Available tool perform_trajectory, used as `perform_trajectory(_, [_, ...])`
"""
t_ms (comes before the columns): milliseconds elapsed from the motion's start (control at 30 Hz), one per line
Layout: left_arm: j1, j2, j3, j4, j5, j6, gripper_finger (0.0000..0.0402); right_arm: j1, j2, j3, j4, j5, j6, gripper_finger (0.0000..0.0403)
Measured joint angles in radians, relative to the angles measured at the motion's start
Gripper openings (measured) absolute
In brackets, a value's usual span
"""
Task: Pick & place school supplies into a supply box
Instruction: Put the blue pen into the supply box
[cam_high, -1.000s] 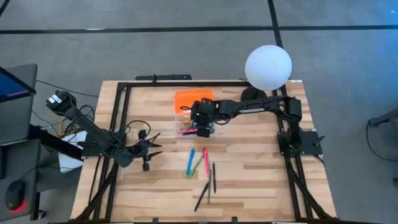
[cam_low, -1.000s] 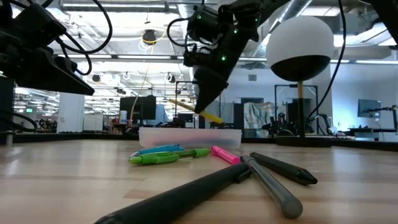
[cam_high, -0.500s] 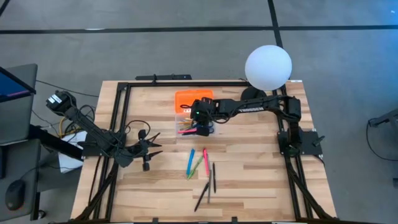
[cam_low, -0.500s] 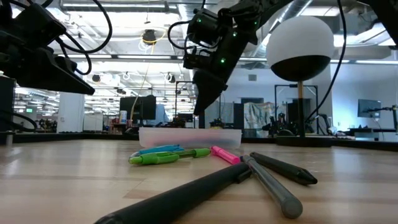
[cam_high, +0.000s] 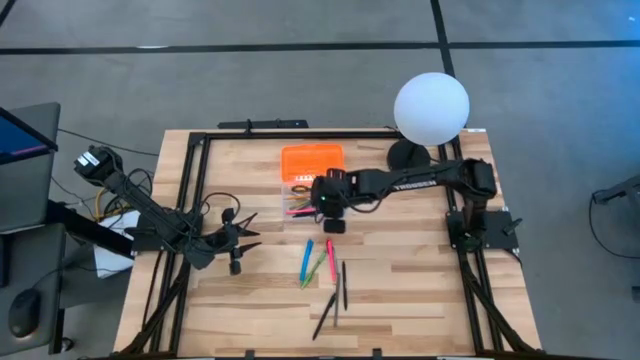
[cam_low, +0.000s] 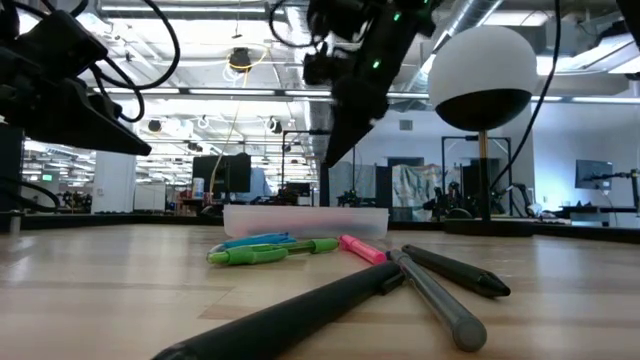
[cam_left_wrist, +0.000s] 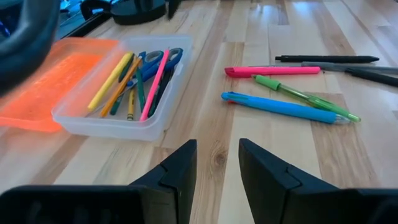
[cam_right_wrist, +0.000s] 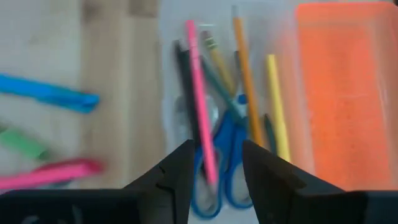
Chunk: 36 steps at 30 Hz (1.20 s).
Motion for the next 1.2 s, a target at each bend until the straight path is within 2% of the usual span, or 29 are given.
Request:
perform_trajectory(267, [0.0, 0.021, 0.0, -0.025, 0.009, -0.109, 0.0114, 0.076, -0.092, -0.09, -0.053, 0.002, 0.027, 0.0117])
perform_trajectory(500, [0.0, 0.143, 0.0, 0.001, -0.004, -0.184, 0.0114, 0.119, -0.291, -0.317, 0.117, 0.005, 0.062, 0.0116])
perform_trajectory(733, [0.003, 0.275, 0.0, 0.228, -0.035, -0.164, 0.0114, 0.194, -0.544, -0.615, 0.491, 0.006, 0.065, 0.0116])
perform_trajectory(867, [0.03, 0.355, 0.005, 0.429, 0.042, -0.122, 0.0114, 0.261, -0.64, -0.807, 0.761, 0.039, 0.077, 0.0116])
perform_trajectory(1000, [0.069, 0.433, 0.051, 0.499, 0.158, -0.022, 0.0114, 0.333, -0.675, -0.979, 1.082, 0.077, 0.046, 0.0116])
perform_trajectory(1100, [0.111, 0.491, 0.102, 0.499, 0.177, 0.005, 0.0114, 0.373, -0.672, -1.069, 1.281, 0.105, 0.043, 0.0116])
perform_trajectory(1200, [0.159, 0.545, 0.157, 0.488, 0.178, 0.006, 0.0114, 0.406, -0.673, -1.118, 1.372, 0.139, 0.054, 0.0116])
